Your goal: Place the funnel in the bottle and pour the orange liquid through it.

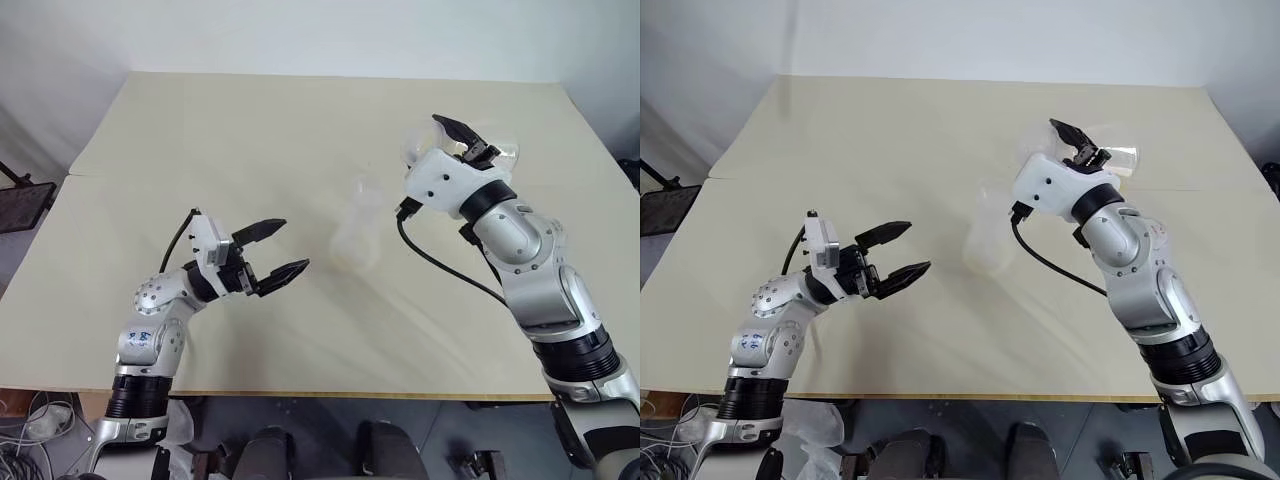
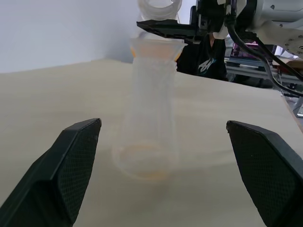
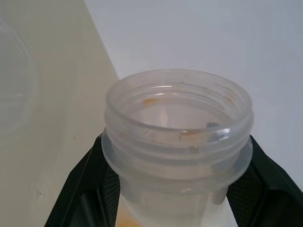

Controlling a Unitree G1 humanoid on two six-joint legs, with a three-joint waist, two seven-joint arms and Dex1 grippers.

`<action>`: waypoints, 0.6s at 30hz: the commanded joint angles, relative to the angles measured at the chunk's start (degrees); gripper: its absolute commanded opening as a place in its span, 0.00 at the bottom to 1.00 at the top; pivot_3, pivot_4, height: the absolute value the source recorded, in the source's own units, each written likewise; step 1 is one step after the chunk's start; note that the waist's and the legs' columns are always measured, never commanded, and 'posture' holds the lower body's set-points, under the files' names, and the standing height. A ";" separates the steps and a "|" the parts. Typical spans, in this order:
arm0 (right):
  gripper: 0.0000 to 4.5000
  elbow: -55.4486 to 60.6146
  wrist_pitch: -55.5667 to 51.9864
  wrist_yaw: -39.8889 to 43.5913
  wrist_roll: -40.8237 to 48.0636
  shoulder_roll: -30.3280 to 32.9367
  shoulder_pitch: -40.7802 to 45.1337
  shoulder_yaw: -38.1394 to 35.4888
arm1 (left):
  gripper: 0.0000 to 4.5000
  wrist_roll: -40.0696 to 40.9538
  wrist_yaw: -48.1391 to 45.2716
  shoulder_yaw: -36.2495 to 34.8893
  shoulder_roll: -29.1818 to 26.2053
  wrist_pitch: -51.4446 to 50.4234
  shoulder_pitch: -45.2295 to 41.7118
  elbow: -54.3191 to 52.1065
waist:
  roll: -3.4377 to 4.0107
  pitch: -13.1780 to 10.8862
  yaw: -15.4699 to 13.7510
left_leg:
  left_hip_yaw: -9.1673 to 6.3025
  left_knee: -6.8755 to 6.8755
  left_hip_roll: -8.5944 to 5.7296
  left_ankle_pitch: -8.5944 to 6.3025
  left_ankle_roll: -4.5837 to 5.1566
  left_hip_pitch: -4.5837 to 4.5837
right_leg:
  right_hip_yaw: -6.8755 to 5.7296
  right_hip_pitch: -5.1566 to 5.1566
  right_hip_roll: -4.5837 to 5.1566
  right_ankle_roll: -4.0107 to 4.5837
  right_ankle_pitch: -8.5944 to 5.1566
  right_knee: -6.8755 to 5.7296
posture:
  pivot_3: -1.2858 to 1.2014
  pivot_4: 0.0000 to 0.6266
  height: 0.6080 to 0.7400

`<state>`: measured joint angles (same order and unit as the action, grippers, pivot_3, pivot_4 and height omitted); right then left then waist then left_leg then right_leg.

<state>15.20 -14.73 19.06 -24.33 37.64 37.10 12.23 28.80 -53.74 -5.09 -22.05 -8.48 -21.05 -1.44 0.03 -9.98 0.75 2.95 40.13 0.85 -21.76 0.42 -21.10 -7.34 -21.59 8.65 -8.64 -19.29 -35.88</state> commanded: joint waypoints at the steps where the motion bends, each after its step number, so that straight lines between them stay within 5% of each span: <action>1: 0.55 1.06 3.10 0.11 -3.29 1.07 1.62 -0.84 | 1.00 0.41 -0.63 0.70 0.52 1.05 -0.83 -0.95 | 0.00 0.00 0.08 | 0.00 0.00 0.00 0.00 0.00 0.00 | 0.00 0.00 0.00 0.00 0.00 0.00 | 0.52 0.24 1.00; 18: 0.55 -1.33 12.79 0.83 -14.07 2.48 1.52 0.15 | 1.00 -0.05 -0.57 1.58 0.98 2.00 -1.98 -0.29 | 0.00 0.00 0.91 | -0.16 0.00 0.01 0.01 -0.01 -0.01 | -0.03 0.00 0.00 0.00 0.00 0.00 | 0.52 0.24 1.00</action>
<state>12.69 -3.38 20.31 -36.78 39.17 37.28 13.16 28.79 -54.32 -3.41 -21.11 -7.43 -22.23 -1.23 0.03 -9.99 1.66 2.79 40.13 0.87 -21.76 0.41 -21.11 -7.37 -21.59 8.66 -8.63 -19.29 -35.88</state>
